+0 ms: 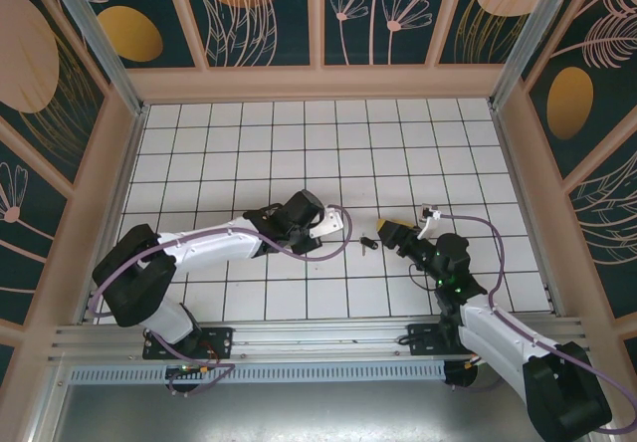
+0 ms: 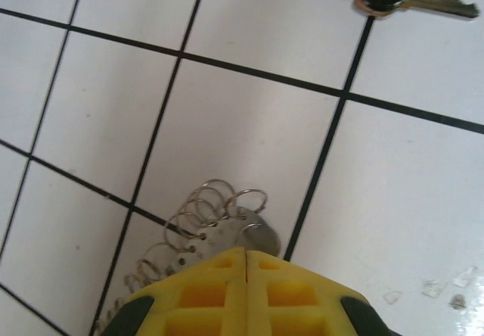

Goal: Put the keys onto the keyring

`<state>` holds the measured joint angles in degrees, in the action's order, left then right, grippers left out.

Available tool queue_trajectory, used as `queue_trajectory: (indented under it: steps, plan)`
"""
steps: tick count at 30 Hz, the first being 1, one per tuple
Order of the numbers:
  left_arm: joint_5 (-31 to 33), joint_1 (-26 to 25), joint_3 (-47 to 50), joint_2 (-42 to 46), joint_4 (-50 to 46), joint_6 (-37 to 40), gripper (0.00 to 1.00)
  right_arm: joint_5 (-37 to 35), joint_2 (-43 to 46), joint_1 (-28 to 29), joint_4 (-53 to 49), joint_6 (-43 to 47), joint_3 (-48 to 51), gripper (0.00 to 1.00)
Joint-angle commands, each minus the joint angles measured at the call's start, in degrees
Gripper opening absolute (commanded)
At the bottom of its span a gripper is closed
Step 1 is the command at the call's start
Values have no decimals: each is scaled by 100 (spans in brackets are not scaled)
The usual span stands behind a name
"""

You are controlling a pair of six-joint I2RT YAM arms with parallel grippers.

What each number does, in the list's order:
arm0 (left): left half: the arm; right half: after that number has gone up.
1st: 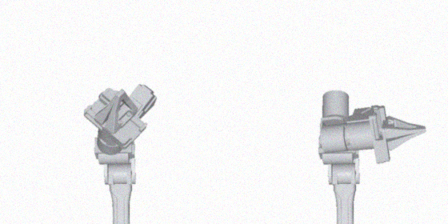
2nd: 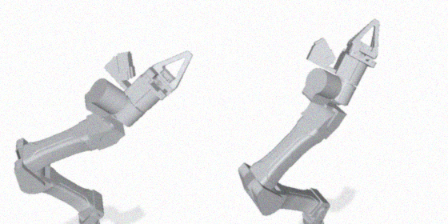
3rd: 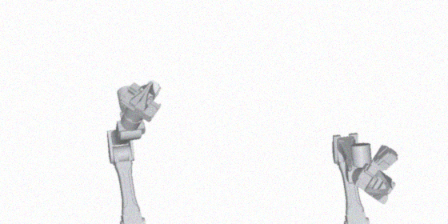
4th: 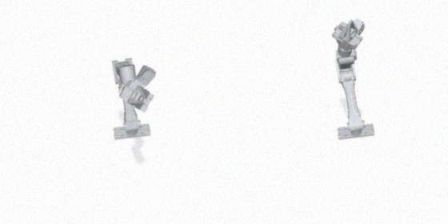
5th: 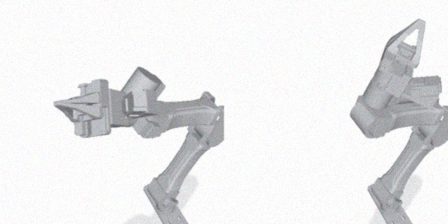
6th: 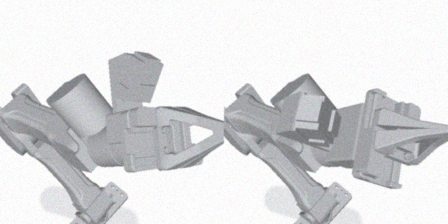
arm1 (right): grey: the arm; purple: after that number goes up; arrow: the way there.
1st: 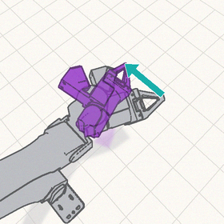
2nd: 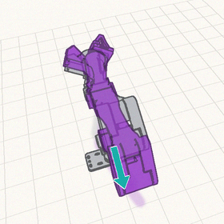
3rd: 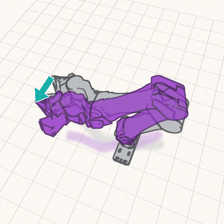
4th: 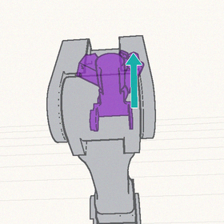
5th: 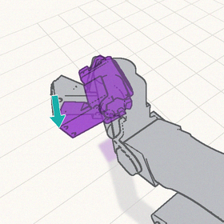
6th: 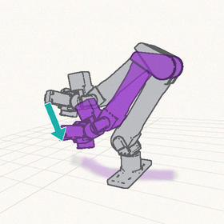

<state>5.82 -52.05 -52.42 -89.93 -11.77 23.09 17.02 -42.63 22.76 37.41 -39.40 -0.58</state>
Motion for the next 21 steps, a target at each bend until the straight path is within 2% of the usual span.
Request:
queue_trajectory:
  steps: [1, 3, 6, 10, 17, 21]
  plan:
    - [-391, 19, 71, -3, -144, -57, 20, 47, 53, -57, 153, 12, 928, 64]
    - [-398, 21, 31, -81, -182, -36, 28, 47, 53, -67, 160, 16, 932, 65]
    - [-787, 135, 7, -127, -82, -230, 32, 52, 55, -67, 162, 11, 929, 66]
    - [-1325, 396, 1, -199, 40, -601, 32, 65, 53, -85, 164, 14, 941, 68]
    - [-2453, 1078, -62, -240, 512, -1882, 27, 117, 53, -97, 188, 11, 938, 70]
    - [-2497, 1112, -291, -341, 435, -2638, 28, 135, 62, -103, 197, -5, 954, 71]
